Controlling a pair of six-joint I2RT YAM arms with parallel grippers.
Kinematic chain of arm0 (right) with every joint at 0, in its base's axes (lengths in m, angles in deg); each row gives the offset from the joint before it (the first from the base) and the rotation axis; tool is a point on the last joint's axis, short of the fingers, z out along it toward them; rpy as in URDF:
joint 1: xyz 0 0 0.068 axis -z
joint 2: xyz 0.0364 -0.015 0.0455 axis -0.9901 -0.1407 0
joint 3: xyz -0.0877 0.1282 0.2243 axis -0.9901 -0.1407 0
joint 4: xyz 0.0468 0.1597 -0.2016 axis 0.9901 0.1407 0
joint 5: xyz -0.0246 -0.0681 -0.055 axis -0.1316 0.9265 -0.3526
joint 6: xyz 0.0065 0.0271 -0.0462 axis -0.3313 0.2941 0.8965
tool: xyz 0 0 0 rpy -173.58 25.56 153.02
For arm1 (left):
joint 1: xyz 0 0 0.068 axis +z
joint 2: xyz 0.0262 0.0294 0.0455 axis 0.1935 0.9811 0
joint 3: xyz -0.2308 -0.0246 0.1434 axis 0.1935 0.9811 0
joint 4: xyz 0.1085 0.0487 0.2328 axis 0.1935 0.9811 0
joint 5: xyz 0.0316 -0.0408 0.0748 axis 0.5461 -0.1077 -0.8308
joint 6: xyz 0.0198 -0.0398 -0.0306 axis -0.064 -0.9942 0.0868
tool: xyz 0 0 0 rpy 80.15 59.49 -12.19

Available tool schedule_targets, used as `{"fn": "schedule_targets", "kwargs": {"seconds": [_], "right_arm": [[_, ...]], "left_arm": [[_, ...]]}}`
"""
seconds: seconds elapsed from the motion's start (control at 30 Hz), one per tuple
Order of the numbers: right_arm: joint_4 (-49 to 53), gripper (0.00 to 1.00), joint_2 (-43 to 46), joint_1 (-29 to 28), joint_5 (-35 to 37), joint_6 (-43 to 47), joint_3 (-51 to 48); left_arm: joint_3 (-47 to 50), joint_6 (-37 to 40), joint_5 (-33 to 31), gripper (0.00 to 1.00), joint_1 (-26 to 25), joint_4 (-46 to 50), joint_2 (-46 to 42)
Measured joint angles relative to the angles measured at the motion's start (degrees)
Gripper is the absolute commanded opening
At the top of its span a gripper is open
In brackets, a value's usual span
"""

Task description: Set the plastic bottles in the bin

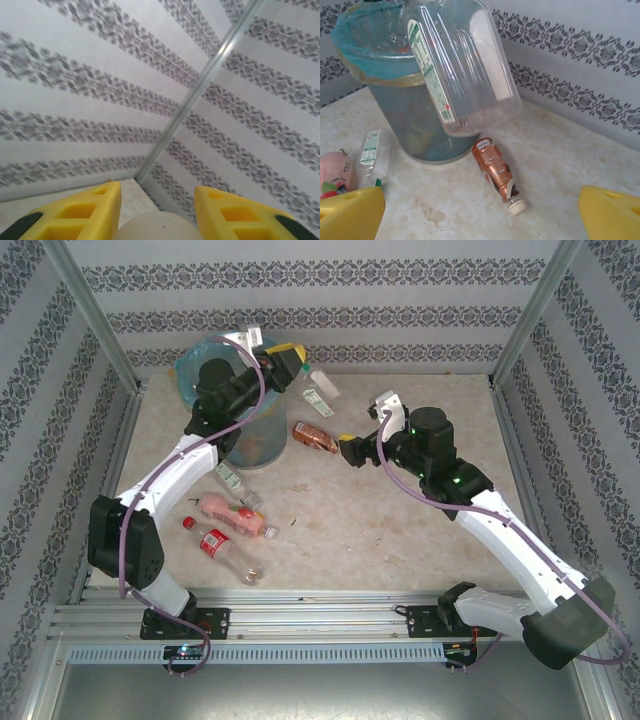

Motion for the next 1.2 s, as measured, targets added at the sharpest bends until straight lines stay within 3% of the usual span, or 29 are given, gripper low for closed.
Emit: {"fn": "schedule_targets", "kwargs": {"seconds": [0.33,0.6,0.83,1.2], "right_arm": [[-1.6,0.98,-3.8,0.0,1.2,1.0,0.4],[-2.1,0.98,-4.5,0.0,1.1,0.7,0.4],[-2.2,0.98,-6.3,0.0,0.7,0.7,0.7],[-2.9,0.98,-9.1,0.0,-1.0,0.8,3.1]], "left_arm": [[-1.0,8.0,-12.2,0.00,6.8,9.9,-8.6],[-1.0,13.8,-18.5,0.00,10.6,18.4,-13.8],[-1.4,17.6,-21.1,0.00,12.2,26.3,-13.6],[-2.4,19.9,-21.2,0.00,13.2,30.4,-13.6]]}}
